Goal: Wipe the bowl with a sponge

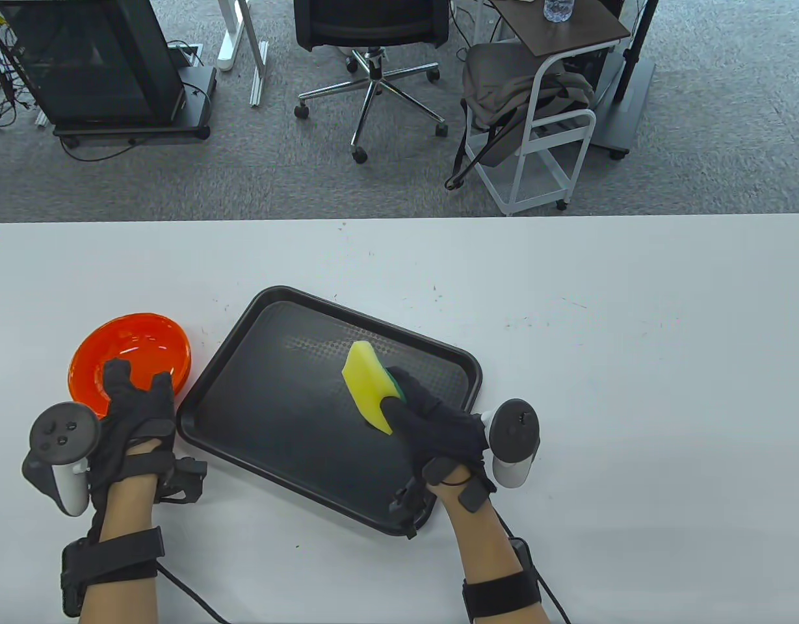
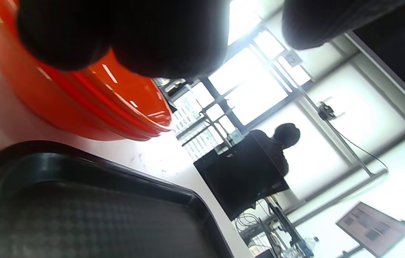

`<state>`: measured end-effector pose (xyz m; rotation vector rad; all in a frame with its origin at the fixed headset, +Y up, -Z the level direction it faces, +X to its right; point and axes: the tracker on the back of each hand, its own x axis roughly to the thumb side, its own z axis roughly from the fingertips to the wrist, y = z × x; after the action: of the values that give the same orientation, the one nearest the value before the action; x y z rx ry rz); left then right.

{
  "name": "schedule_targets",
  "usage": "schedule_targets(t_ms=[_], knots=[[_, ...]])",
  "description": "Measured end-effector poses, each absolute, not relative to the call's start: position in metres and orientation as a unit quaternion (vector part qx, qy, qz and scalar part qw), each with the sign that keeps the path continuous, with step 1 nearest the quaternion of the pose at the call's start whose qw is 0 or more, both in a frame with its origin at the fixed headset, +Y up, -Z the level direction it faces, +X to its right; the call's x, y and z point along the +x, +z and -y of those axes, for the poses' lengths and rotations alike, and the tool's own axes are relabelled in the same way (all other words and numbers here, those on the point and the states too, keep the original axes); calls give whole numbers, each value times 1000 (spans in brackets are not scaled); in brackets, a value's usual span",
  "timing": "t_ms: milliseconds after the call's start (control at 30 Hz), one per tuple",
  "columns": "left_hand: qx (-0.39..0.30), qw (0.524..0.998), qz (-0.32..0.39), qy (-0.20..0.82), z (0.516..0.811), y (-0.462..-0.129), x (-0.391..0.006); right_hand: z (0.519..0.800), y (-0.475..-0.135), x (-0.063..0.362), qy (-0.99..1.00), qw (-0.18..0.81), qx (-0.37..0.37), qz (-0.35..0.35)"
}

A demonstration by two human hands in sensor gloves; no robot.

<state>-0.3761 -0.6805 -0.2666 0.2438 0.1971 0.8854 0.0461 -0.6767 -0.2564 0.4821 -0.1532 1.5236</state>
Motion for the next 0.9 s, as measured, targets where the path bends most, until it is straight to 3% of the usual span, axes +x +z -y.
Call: schedule_targets(t_ms=[100,333,533,733,900], knots=[[151,904,-14,401,669,-267,-353,677,-256,46,684,694,216,67],[69,956,106,264,660,-263,-302,678,-257,45,688,690,216,62],[48,969,116,214,664,-265,-291,679,-257,44,693,685,218,53],[49,963,102,245,665,-266,-298,680,-258,45,707,671,219,43],[45,962,98,252,667,-267,-300,684,-264,65,782,593,181,55]])
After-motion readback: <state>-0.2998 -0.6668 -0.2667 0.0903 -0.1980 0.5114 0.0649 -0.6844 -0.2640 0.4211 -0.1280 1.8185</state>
